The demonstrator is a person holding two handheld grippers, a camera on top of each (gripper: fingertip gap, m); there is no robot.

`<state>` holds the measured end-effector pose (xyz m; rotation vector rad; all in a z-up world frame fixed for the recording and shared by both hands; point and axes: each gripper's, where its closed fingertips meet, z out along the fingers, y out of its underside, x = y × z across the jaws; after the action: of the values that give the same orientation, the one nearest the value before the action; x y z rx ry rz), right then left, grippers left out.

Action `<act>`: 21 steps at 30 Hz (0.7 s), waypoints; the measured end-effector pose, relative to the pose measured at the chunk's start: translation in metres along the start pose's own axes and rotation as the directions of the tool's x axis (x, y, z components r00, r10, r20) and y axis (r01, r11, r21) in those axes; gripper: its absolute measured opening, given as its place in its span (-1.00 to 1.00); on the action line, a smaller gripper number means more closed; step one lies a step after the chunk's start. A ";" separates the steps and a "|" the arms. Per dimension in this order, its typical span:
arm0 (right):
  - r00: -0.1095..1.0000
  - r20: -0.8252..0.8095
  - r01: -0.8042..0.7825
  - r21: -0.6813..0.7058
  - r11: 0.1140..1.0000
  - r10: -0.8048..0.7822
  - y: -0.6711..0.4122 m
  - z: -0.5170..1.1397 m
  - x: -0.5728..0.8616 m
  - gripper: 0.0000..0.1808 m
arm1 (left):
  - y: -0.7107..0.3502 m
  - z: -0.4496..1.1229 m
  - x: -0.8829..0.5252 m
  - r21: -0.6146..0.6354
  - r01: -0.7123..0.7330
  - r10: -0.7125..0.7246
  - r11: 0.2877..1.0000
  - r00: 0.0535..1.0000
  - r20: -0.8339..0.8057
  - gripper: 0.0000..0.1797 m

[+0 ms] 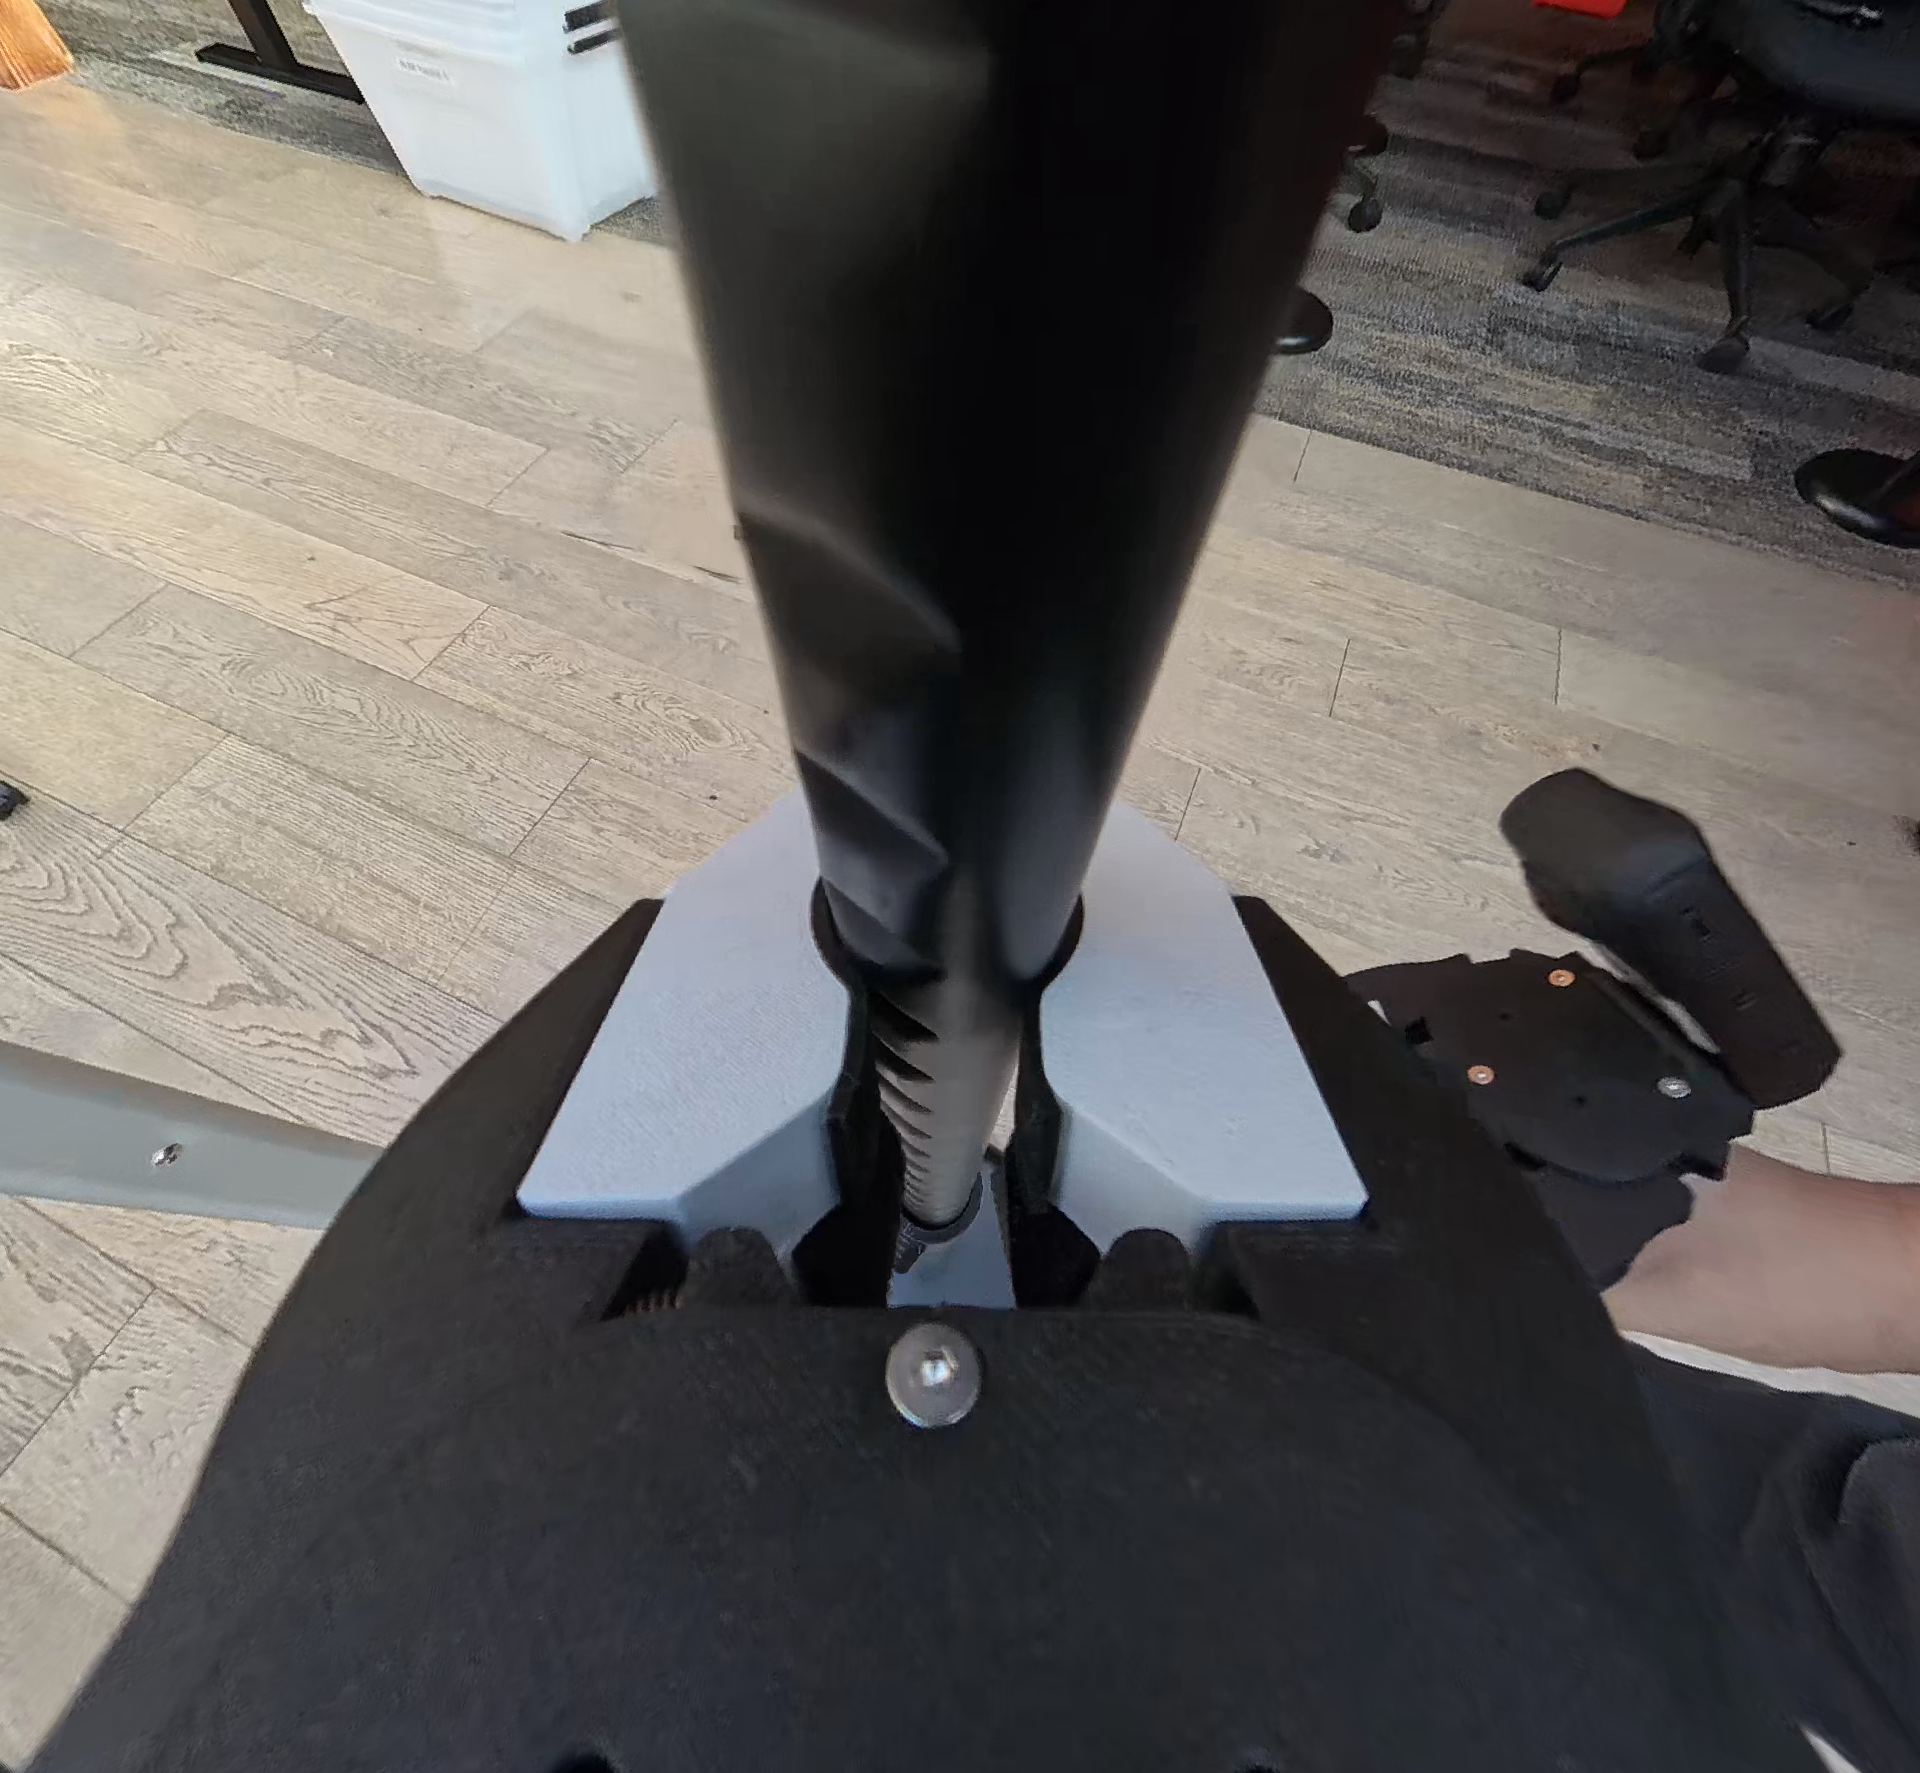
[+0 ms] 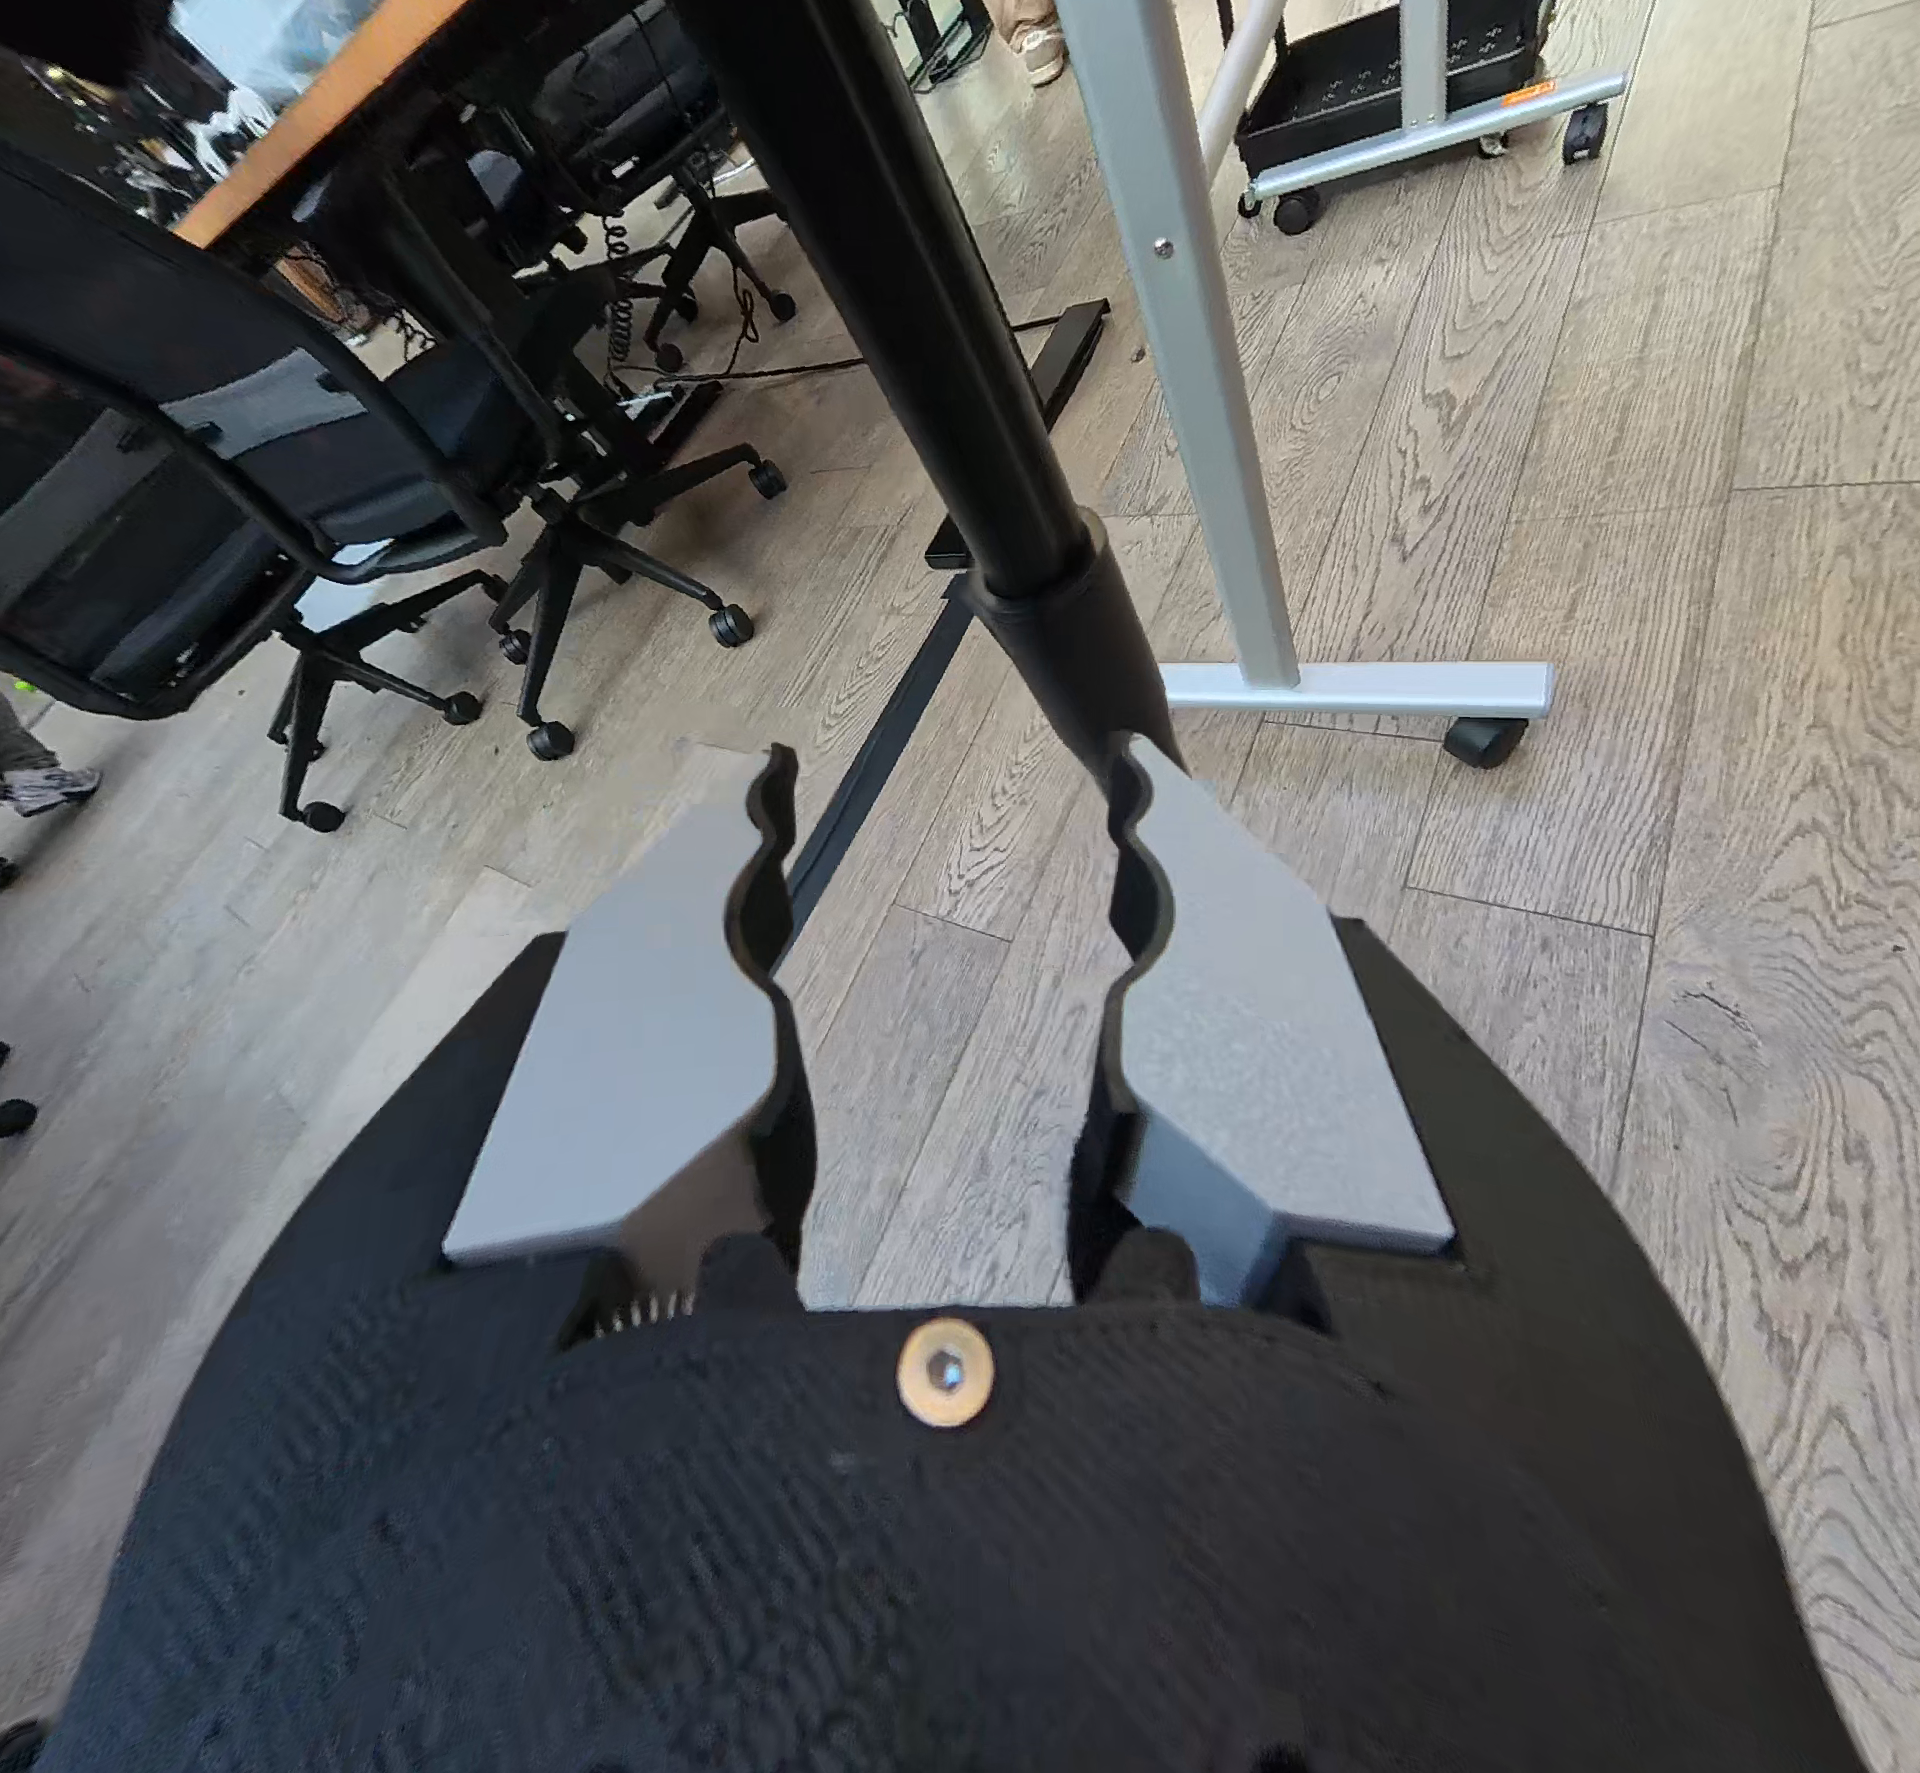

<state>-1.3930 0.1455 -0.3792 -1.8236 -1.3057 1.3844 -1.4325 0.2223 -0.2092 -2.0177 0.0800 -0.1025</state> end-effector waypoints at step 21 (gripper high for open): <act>0.963 0.215 0.156 0.042 0.987 -0.161 0.106 0.168 0.071 -0.39 | -0.009 0.001 -0.002 0.107 0.011 -0.013 0.994 1.000 0.015 -0.80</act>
<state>-1.5048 0.1396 -0.5583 -1.5472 -1.5017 1.5371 -1.4340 0.2268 -0.2016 -1.9122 0.0511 -0.0967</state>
